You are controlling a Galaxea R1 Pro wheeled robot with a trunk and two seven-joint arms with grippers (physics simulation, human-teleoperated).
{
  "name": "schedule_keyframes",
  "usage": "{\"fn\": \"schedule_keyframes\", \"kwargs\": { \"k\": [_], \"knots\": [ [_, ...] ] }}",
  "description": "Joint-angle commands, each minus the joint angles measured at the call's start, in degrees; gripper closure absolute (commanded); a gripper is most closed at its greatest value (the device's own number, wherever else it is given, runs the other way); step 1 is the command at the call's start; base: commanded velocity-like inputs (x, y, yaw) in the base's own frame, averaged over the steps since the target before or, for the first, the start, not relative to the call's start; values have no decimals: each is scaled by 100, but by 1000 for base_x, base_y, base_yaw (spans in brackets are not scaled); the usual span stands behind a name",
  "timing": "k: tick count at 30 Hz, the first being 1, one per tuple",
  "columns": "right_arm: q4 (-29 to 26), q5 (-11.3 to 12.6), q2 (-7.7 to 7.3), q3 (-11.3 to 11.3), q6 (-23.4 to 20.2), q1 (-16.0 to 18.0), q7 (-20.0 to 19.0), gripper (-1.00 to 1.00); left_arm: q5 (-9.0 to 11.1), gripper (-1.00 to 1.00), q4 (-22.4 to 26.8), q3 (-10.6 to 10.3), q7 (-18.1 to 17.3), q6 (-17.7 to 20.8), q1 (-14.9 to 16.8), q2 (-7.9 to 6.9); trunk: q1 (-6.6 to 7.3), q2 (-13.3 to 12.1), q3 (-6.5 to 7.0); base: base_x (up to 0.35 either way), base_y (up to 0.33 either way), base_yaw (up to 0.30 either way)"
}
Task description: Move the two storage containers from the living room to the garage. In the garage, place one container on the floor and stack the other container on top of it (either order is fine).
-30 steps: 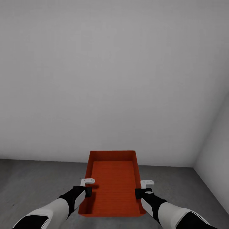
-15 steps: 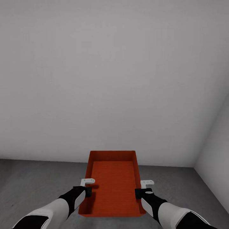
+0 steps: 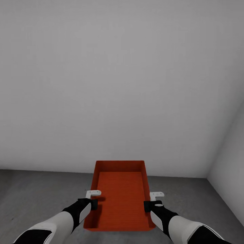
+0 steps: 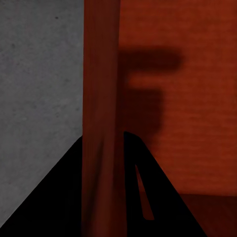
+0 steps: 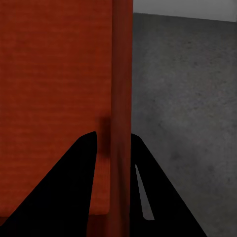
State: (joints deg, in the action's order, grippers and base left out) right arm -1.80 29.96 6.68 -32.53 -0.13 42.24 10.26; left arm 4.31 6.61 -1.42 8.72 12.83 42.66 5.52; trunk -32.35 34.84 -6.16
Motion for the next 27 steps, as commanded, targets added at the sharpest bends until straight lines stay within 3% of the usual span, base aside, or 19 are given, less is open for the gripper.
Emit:
{"fn": "schedule_keyframes", "kwargs": {
  "k": [1,27],
  "knots": [
    [22,142,39,-95,5,3,-6,100,-9,100,34,34,33,6,5,11,-24,51,-28,0,0,0],
    [23,142,43,-95,5,3,-6,100,-9,100,34,36,33,9,5,11,-595,1094,-684,0,0,0]
  ]
}}
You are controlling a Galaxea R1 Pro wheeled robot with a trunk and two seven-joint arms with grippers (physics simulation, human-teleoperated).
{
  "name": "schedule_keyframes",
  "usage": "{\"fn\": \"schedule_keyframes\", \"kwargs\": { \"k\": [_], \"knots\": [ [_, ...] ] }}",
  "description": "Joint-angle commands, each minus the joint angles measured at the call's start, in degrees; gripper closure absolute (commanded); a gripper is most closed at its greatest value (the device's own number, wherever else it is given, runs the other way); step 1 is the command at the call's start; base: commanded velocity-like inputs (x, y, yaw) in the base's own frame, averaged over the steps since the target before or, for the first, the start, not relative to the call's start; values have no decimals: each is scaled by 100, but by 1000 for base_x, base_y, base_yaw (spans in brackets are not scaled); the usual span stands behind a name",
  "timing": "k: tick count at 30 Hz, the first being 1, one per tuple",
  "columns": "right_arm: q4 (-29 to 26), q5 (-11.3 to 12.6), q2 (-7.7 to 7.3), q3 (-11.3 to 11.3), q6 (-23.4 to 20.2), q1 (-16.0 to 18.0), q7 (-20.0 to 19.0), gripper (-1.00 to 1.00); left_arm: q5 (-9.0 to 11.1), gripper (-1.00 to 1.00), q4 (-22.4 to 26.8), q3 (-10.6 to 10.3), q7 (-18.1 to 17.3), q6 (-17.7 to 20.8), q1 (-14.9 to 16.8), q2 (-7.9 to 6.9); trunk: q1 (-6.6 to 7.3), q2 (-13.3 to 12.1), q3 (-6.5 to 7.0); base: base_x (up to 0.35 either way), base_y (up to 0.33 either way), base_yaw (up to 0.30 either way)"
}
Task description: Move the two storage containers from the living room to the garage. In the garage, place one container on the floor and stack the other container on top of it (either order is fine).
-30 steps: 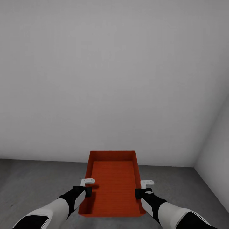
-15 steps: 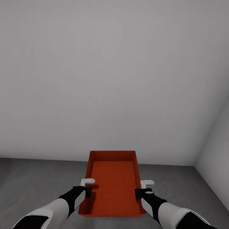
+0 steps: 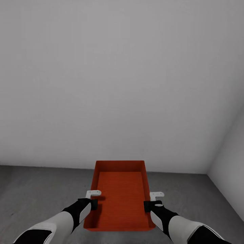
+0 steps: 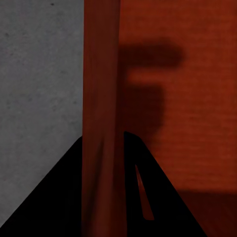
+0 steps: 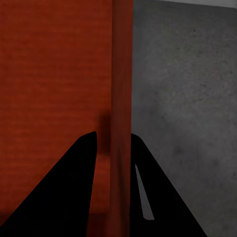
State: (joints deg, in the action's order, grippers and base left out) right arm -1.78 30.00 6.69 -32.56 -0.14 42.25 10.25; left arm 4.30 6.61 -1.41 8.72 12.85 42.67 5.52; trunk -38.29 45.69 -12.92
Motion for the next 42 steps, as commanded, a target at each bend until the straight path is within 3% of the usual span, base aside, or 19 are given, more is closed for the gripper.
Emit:
{"fn": "schedule_keyframes", "kwargs": {
  "k": [1,42],
  "knots": [
    [21,138,43,-93,5,3,-6,100,-9,100,34,36,33,7,5,11,-23,49,-36,0,0,0],
    [27,138,43,-98,8,3,-2,100,-9,100,26,36,33,7,5,11,-924,1693,-1156,0,0,0]
  ]
}}
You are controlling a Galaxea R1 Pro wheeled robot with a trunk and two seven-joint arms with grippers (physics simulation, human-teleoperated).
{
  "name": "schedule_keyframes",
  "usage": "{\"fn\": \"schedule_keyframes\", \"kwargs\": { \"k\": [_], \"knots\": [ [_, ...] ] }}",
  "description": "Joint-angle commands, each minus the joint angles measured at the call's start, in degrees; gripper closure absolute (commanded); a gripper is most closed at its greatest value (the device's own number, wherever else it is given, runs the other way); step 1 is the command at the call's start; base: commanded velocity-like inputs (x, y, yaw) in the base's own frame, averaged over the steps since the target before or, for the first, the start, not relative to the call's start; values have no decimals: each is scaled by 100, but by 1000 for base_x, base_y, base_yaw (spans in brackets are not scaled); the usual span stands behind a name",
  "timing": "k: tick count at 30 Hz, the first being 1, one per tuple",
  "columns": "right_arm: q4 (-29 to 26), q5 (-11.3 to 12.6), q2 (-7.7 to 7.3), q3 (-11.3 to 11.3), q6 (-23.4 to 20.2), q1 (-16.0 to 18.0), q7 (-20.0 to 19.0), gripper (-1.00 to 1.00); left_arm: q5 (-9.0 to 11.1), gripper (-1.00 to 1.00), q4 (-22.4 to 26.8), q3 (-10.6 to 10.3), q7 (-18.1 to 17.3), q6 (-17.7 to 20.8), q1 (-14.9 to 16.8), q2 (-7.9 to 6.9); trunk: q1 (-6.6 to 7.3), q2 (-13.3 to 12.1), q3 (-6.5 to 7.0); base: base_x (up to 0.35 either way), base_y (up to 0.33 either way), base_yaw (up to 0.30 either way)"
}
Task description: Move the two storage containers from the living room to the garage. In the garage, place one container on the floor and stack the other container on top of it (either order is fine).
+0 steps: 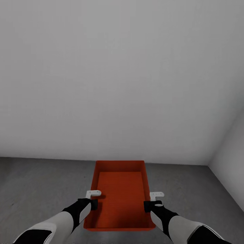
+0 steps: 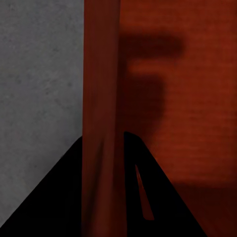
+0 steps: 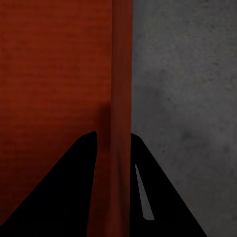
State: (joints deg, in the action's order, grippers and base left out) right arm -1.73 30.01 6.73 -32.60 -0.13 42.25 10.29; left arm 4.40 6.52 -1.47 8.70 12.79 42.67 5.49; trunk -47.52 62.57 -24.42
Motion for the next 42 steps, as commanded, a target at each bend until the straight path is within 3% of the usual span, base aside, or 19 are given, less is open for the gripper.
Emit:
{"fn": "schedule_keyframes", "kwargs": {
  "k": [1,42],
  "knots": [
    [21,136,39,-92,9,3,-4,100,-18,100,35,42,35,13,4,13,-23,46,-33,0,0,0],
    [21,136,39,-92,12,3,-6,100,-18,100,35,42,35,30,4,13,-923,1690,-1154,0,0,0]
  ]
}}
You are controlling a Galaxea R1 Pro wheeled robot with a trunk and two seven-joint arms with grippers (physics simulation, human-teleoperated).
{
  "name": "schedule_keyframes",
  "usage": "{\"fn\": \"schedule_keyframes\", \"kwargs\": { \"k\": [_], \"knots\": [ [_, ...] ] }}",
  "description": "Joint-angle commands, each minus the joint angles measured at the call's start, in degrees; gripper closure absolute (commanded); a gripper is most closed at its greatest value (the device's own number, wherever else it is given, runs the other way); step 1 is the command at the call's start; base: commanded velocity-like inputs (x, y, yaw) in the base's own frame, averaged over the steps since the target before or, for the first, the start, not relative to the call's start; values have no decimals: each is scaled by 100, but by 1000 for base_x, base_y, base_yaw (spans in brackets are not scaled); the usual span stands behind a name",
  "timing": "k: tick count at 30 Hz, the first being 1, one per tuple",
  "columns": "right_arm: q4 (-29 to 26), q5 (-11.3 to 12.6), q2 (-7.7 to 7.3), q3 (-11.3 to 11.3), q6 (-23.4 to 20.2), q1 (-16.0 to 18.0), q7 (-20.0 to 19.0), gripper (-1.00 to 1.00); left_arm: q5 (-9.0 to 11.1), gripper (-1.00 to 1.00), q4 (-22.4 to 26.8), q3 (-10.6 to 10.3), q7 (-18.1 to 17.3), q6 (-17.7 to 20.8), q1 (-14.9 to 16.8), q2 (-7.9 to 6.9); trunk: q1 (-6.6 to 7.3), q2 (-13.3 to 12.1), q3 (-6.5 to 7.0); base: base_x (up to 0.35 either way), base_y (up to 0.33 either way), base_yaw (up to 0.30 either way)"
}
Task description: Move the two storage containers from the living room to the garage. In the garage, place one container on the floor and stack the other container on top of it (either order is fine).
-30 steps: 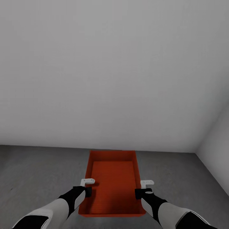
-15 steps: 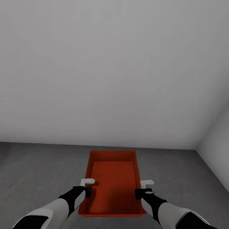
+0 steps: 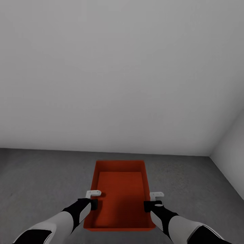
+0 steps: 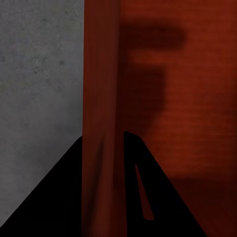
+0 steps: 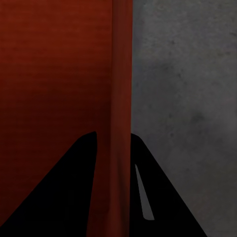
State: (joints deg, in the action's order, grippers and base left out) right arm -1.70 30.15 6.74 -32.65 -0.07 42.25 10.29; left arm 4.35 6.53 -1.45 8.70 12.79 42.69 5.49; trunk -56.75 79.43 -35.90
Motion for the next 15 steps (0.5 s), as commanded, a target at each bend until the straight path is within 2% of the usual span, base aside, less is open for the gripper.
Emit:
{"fn": "schedule_keyframes", "kwargs": {
  "k": [1,15],
  "knots": [
    [17,123,38,-89,7,3,-6,100,-13,100,33,39,36,30,3,13,-22,45,-33,0,0,0],
    [17,123,38,-89,5,3,-3,100,-13,100,33,39,36,22,3,13,-330,606,-415,0,0,0]
  ]
}}
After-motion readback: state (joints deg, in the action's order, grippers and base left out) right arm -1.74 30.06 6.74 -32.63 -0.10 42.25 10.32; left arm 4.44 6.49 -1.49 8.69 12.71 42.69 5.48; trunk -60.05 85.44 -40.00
